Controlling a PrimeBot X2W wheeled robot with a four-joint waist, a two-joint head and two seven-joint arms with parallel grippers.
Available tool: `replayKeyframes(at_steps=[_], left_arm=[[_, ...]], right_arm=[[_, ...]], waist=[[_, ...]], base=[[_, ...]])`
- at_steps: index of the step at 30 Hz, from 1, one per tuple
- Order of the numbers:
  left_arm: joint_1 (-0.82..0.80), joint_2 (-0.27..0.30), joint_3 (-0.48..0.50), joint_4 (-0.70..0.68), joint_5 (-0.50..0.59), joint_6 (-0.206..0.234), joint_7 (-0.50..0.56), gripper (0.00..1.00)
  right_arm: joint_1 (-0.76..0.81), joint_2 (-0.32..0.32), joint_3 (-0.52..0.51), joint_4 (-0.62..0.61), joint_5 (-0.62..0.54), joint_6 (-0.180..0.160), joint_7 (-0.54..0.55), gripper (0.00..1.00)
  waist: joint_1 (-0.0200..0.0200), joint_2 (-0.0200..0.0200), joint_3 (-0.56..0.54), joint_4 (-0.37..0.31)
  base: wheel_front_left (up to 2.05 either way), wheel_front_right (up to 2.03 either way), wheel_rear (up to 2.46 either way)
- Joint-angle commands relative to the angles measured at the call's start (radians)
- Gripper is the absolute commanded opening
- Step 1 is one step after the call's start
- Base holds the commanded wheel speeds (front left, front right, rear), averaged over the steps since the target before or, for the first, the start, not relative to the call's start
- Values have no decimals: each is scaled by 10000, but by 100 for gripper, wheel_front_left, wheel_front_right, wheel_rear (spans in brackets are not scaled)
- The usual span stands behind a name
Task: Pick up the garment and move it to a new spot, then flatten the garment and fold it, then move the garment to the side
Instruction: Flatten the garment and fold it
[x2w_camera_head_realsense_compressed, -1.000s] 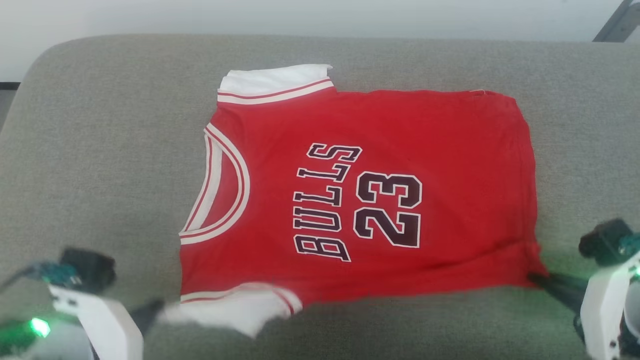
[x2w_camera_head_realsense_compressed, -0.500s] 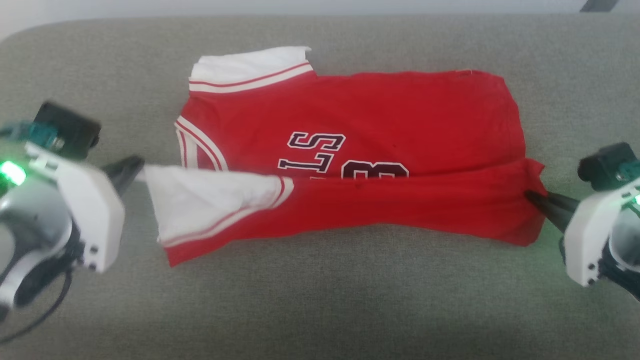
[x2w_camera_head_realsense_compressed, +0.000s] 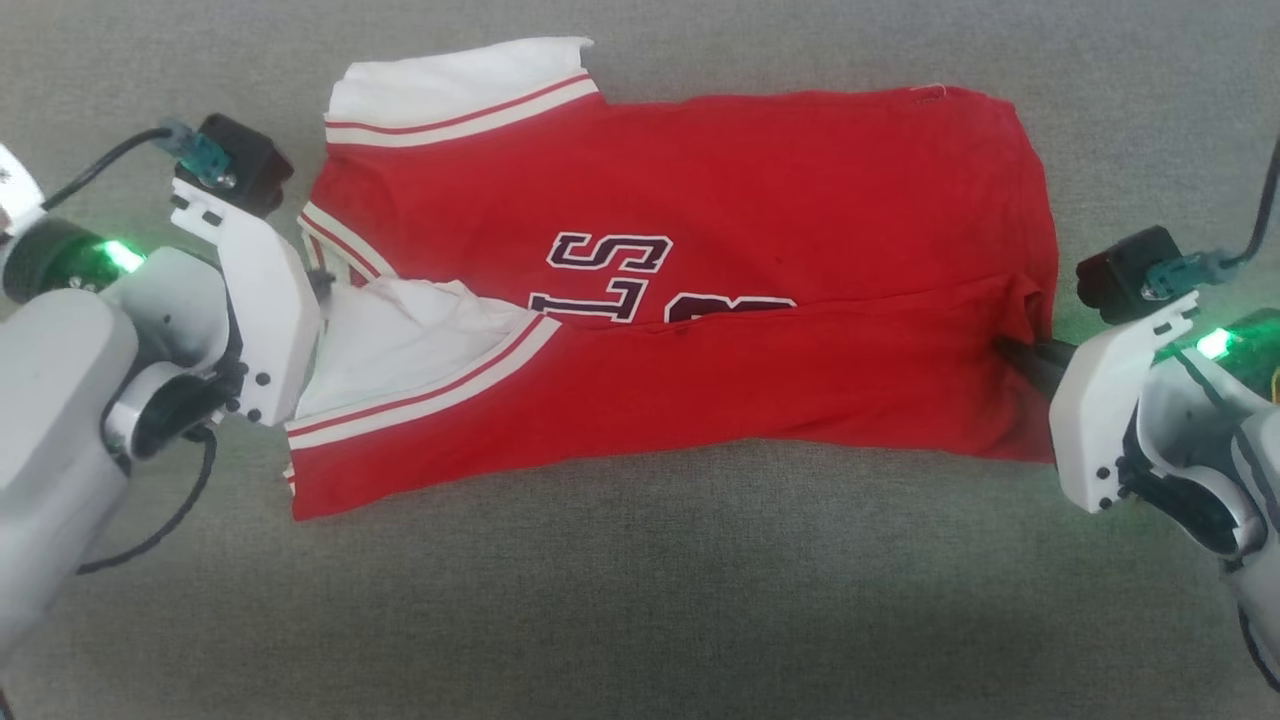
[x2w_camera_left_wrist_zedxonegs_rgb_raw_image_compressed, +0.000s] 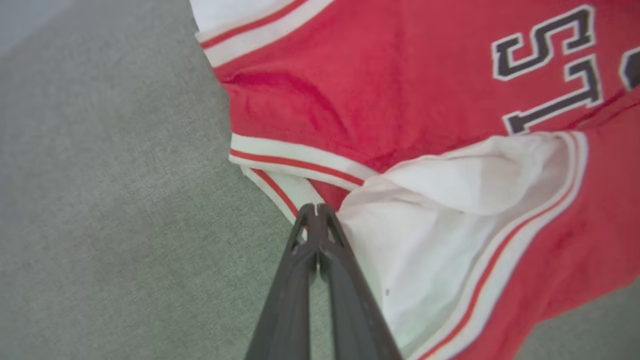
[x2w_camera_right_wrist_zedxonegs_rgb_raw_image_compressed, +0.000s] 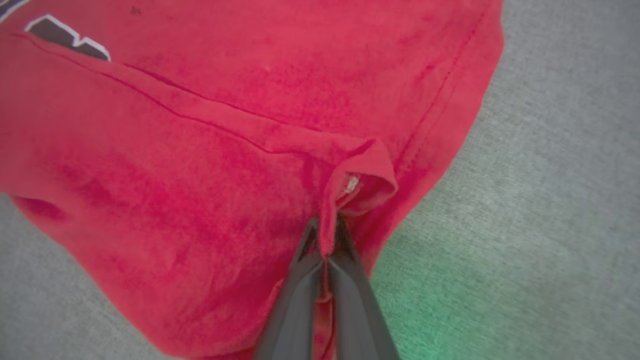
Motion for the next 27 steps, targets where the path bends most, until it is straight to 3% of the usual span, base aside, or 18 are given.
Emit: replayKeyframes(at_steps=[1,9,10,12,13,14,15,21,27], left_arm=[[-155,-141,-77,398,-22,-139,100,0],[-335,-877,-268,2059,-544,-462,534,0],[-352,-955,-284,2201,-576,-475,557,5],[-455,-1111,-183,2407,-658,-457,498,40],[-525,-1165,-175,2471,-686,-457,509,62],[-578,-1179,-192,2500,-661,-474,531,85],[-610,-1187,-157,2530,-705,-473,527,100],[-621,-1074,-94,2344,-771,-346,585,100],[-172,-836,8,1639,-1082,148,941,100]], right_arm=[[-74,106,55,90,-40,-18,91,0],[-326,414,16,429,-195,-18,436,0],[-361,470,-30,459,-203,-18,469,0],[-394,543,-118,470,-259,-18,521,29],[-396,547,-159,447,-283,-18,517,45],[-381,555,-211,393,-272,-18,486,87],[-351,549,-262,334,-313,-18,464,100],[72,508,-790,-145,-501,-18,320,100],[791,674,-1666,-797,-996,-18,-314,100]], waist=[[0,0,34,-19],[0,0,50,-60],[0,0,33,-58],[0,0,-21,-51],[0,0,-61,-31],[0,0,-107,-12],[0,0,-156,4],[0,0,-611,148],[0,0,-1136,252]], base=[[0,0,0],[0,0,0],[0,0,0],[0,0,0],[0,0,0],[0,0,0],[0,0,0],[0,0,0],[0,0,0]])
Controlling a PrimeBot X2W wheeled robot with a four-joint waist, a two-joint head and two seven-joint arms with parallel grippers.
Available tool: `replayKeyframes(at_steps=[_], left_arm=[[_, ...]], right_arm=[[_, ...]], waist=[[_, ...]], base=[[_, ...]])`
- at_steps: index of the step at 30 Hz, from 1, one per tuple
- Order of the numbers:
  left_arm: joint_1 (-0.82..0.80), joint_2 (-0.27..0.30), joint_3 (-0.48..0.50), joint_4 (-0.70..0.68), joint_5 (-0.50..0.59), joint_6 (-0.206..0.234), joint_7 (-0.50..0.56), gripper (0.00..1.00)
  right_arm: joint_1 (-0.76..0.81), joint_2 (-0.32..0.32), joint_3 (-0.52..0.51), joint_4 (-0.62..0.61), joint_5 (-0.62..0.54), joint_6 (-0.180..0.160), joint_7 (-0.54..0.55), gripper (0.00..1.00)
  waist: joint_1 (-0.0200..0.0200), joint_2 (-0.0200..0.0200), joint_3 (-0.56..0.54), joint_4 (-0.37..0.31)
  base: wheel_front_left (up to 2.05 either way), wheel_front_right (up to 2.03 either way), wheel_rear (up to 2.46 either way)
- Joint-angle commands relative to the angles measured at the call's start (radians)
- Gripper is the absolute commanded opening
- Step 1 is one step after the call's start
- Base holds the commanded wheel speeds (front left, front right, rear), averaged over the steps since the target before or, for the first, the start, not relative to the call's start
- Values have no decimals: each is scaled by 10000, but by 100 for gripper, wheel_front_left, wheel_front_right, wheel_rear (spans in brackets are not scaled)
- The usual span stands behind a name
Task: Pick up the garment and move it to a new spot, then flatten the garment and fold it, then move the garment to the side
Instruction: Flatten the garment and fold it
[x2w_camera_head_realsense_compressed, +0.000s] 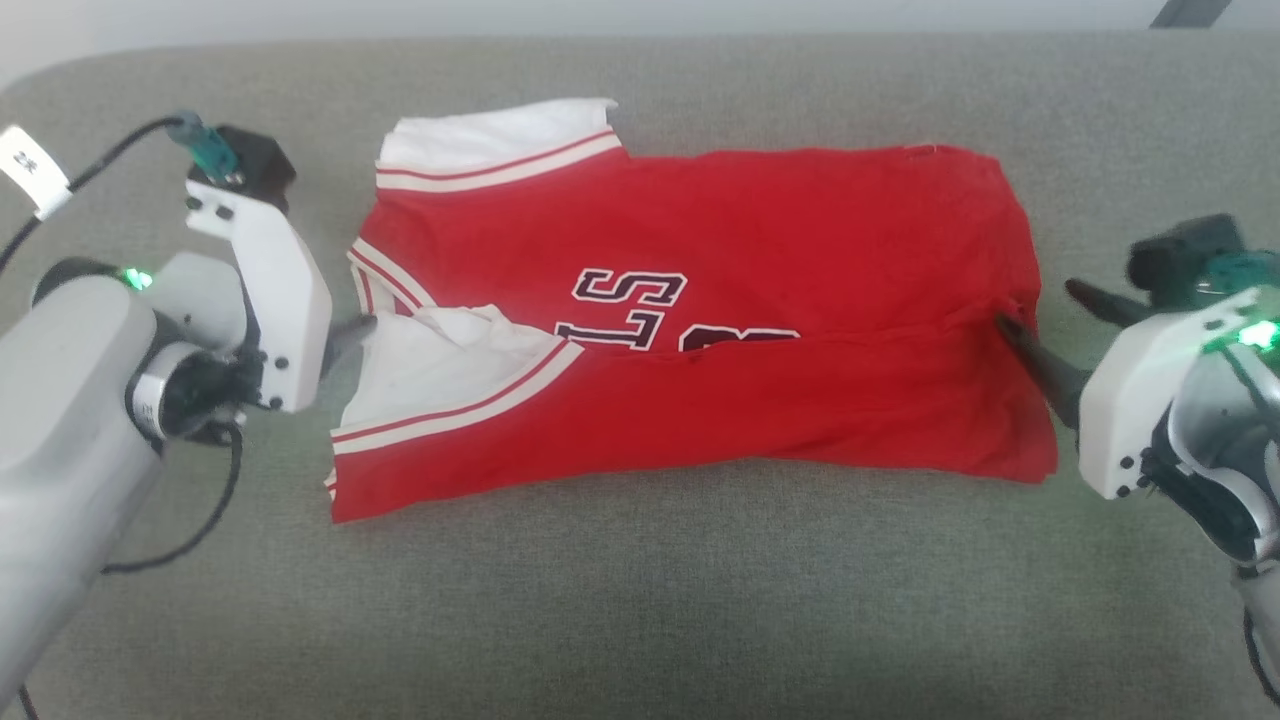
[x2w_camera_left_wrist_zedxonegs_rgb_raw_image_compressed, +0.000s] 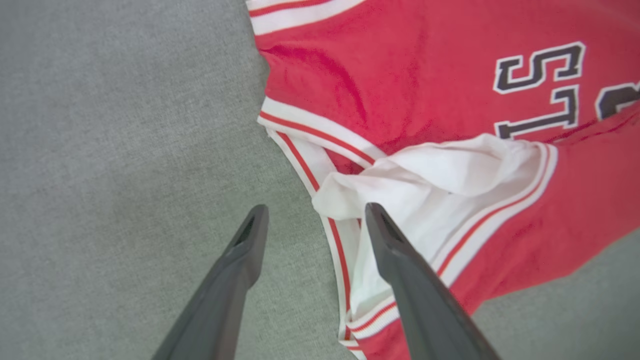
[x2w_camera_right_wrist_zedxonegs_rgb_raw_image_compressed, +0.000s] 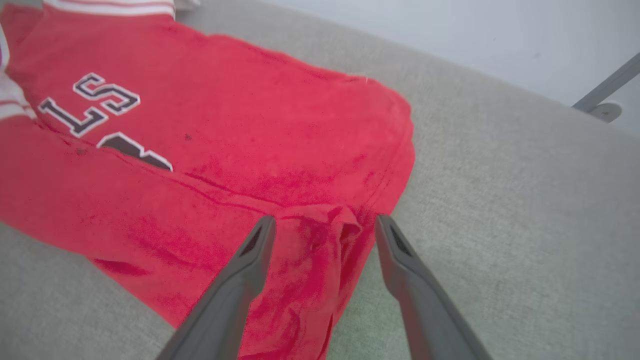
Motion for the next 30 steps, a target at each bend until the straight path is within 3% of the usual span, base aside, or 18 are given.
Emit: replayKeyframes(at_steps=[1,8,15,23,30], left_arm=[[313,104,67,-265,-239,230,197,100],[1147,623,31,-1933,-660,1246,1095,100],[2032,1147,-43,-3142,-1032,2254,1821,100],[2571,1326,32,-3127,-1340,2725,1858,100],[2929,1201,184,-2387,-1556,2761,1537,100]], right_arm=[[273,199,-345,-184,-228,-18,-350,100],[1054,1190,-2005,-906,-1532,-18,-1922,100],[1647,2153,-3019,-1775,-2717,-18,-3425,100],[2159,2916,-3578,-2212,-3103,-17,-3821,100],[2575,3254,-3992,-2454,-3025,-15,-3602,100]], waist=[[0,0,-237,43],[0,0,-495,-11],[0,0,-546,-196],[0,0,-370,-480],[0,0,-89,-681]], base=[[0,0,0],[0,0,0],[0,0,0],[0,0,0],[0,0,0]])
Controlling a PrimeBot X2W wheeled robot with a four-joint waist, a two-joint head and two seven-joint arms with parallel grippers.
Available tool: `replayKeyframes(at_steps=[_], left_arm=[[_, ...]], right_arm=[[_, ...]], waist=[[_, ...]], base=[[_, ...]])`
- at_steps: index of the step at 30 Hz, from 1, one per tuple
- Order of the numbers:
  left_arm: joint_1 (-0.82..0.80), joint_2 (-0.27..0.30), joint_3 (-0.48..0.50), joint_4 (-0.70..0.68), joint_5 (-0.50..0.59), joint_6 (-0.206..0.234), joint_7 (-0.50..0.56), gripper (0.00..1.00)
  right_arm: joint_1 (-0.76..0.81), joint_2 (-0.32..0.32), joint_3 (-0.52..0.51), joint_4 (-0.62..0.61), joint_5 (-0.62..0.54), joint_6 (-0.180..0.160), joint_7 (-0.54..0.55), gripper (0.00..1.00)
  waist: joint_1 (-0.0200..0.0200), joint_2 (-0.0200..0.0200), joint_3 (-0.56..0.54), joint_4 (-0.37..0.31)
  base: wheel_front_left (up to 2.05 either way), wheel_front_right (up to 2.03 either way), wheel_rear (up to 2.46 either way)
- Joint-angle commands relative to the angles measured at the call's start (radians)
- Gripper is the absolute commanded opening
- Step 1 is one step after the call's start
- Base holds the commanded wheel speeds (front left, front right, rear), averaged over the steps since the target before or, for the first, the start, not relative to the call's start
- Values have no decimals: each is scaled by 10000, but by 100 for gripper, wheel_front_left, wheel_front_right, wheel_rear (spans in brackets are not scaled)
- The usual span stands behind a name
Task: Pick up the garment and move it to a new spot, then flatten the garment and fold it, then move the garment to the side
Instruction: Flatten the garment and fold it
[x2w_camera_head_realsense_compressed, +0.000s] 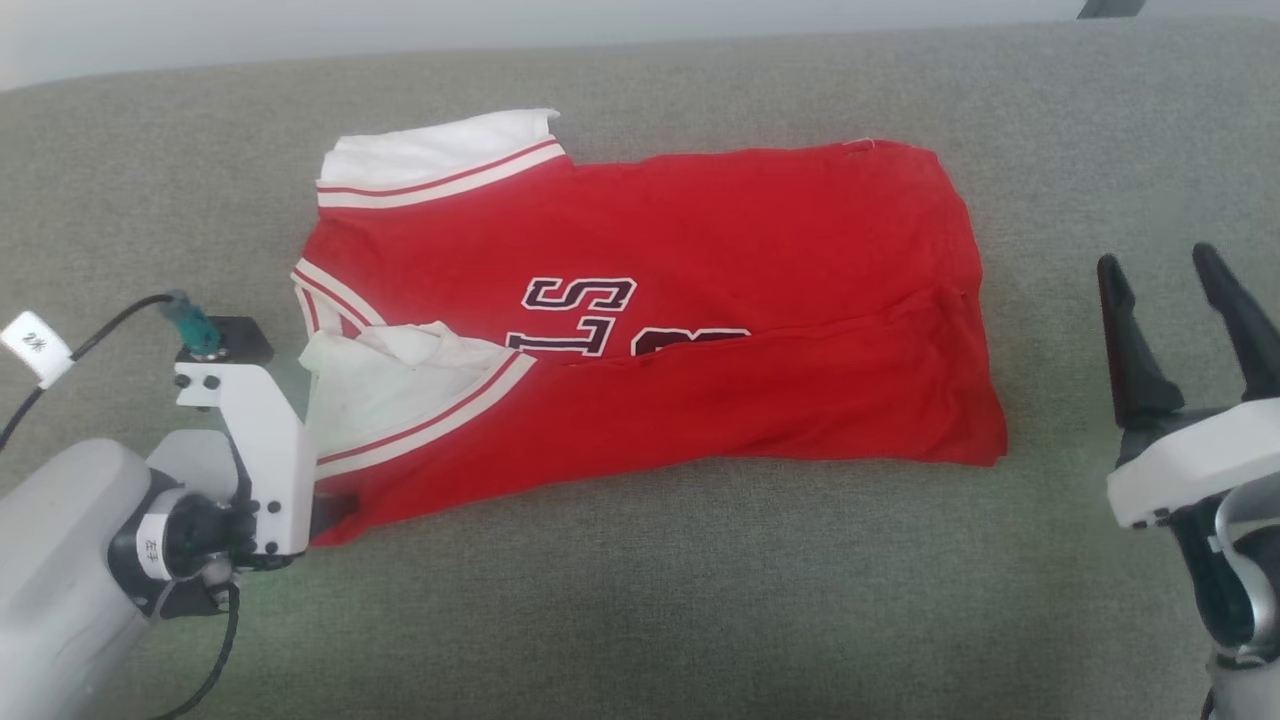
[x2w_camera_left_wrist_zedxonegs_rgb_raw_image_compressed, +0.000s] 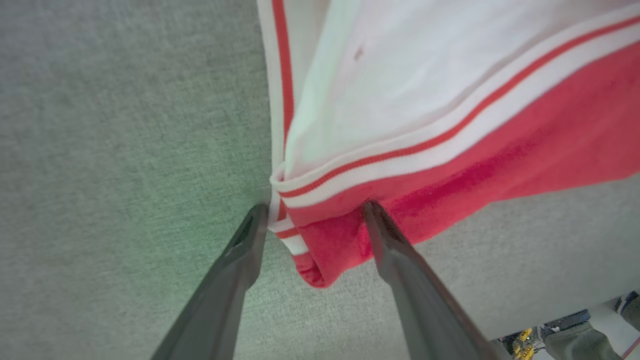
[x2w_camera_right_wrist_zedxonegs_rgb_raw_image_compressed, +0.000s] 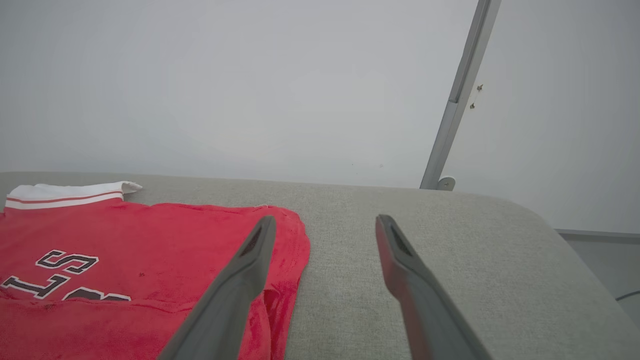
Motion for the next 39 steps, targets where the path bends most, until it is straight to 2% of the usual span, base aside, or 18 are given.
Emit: replayKeyframes(at_steps=[1,3,4,5,6,11,17,26,27,28,29,34,39], left_arm=[[203,-113,55,174,-135,-32,-87,100],[289,-227,59,448,-190,-189,-213,100],[322,-317,99,591,-271,-266,-318,44],[340,-385,91,683,-299,-420,-358,11],[328,-445,96,800,-299,-512,-451,0],[137,-715,90,1145,-273,-897,-704,0],[-197,-1011,37,1390,-109,-1070,-859,0],[-511,-1430,-73,1600,33,-1279,-1021,0],[-519,-1461,-73,1617,38,-1304,-1046,0],[-521,-1488,-69,1635,45,-1316,-1066,0],[-536,-1503,-75,1658,61,-1342,-1083,0],[-600,-1527,-79,1745,95,-1395,-1149,0],[-699,-1318,-3,1654,116,-1402,-1138,0]], right_arm=[[131,87,-30,-64,64,-11,79,100],[250,62,-23,-63,134,-11,303,100],[301,66,-12,-53,252,-11,462,100],[343,94,-7,-6,382,-11,692,100],[391,67,62,55,500,-11,985,100],[522,-126,366,184,1164,-11,2819,100],[167,-474,751,503,1568,-11,4886,100],[-612,-915,1237,1695,1624,-8,6971,100],[-652,-959,1339,1857,1644,-8,7144,97],[-703,-1020,1445,1956,1639,-8,7249,30],[-755,-1089,1508,2038,1606,-8,7299,0],[-908,-1255,1538,2247,1475,-18,7400,0],[-1196,-1585,1478,2082,1363,-21,7386,0]], waist=[[0,0,62,-39],[0,0,124,-61],[0,0,152,-67],[0,0,182,-71],[0,0,202,-69],[0,0,321,38],[0,0,473,272],[0,0,812,714],[0,0,842,746],[0,0,871,775],[0,0,893,804],[0,0,931,892],[0,0,852,963]], base=[[0,0,0],[0,0,0],[0,0,0],[0,0,0],[0,0,0],[0,0,0],[0,0,0],[0,0,0],[0,0,0],[0,0,0],[0,0,0],[0,0,0],[0,0,0]])
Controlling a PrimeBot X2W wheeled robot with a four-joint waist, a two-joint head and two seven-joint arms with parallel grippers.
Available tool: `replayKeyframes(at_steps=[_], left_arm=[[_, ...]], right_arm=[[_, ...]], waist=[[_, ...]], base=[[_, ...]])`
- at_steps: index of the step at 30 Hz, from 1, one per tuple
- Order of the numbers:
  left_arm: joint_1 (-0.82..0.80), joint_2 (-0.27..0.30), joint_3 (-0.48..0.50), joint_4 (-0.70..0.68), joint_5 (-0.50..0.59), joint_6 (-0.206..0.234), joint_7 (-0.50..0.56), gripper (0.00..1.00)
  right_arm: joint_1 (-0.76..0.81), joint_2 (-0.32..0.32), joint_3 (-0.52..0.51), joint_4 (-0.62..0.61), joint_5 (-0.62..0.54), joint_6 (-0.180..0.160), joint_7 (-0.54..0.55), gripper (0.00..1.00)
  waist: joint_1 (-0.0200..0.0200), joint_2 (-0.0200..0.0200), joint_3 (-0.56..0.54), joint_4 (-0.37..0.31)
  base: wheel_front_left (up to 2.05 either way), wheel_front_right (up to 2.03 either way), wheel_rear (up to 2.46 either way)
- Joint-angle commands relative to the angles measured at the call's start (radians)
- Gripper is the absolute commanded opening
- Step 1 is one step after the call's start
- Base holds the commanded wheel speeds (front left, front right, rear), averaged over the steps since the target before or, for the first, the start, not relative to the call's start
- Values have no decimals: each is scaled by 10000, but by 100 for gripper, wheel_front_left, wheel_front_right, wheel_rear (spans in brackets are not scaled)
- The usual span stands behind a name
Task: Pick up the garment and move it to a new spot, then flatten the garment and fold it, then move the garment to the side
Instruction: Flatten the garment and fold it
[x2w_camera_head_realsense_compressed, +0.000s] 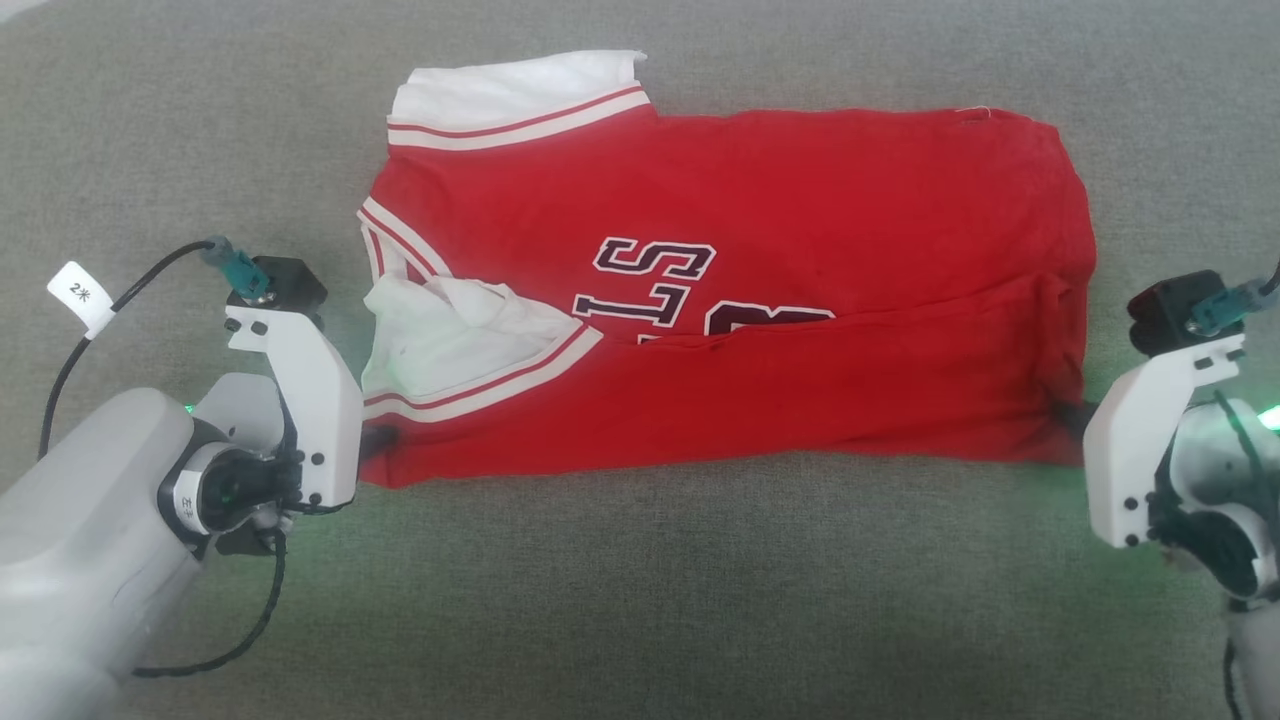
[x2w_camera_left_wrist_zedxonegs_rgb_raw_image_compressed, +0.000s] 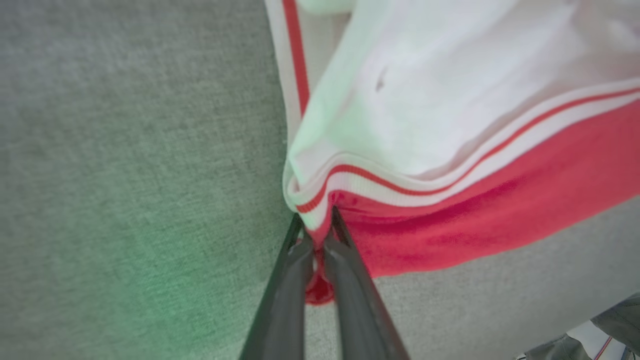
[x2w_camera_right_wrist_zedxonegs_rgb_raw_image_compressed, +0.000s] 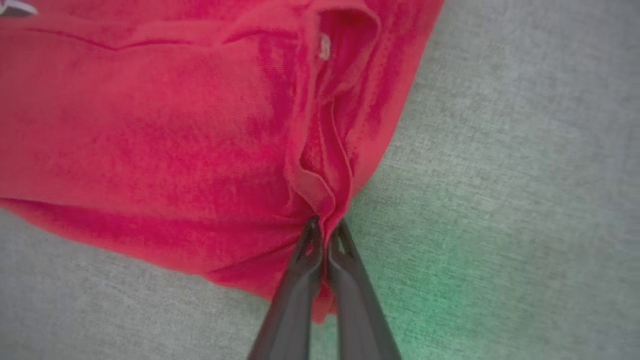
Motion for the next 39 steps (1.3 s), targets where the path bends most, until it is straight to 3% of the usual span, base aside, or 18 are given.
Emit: replayKeyframes(at_steps=[1,9,20,24,31,32,34,35,39], left_arm=[[81,-35,-118,205,175,99,-65,0],[158,697,102,-728,159,444,180,0],[1134,1835,118,-3282,79,1654,583,0],[1702,2092,-3,-4110,23,2061,626,0],[2320,1931,-230,-4171,-163,2188,593,0],[2339,1887,-265,-4090,-149,2136,544,15],[2345,1752,-275,-3913,-140,2022,434,71],[2347,1709,-280,-3810,-150,1975,382,100],[2245,1689,-249,-3638,-176,1919,399,100]], right_arm=[[-26,-145,-46,122,-100,-32,103,0],[93,-903,182,-749,416,-31,650,0],[1250,-1695,-71,-2203,1217,-29,1619,0],[1799,-1662,-202,-2499,1369,-29,1740,0],[2269,-1372,-185,-2269,1306,-28,1549,0],[2265,-1335,-153,-2174,1263,-28,1494,6],[2208,-1240,-72,-2048,1275,-28,1350,49],[2176,-1228,-28,-2012,1255,-28,1282,96],[2122,-1163,-1,-1926,1247,-26,1098,100]], waist=[[0,-1,-27,9],[0,-1,-278,68],[0,-1,-459,101],[0,-1,-420,67],[0,-1,-386,26],[0,-1,-395,20],[0,-1,-429,0],[0,-1,-455,-9],[0,-1,-547,-44]], base=[[0,0,0],[0,0,0],[0,0,0],[0,0,0],[0,0,0],[0,0,0],[0,0,0],[0,0,0],[0,0,0]])
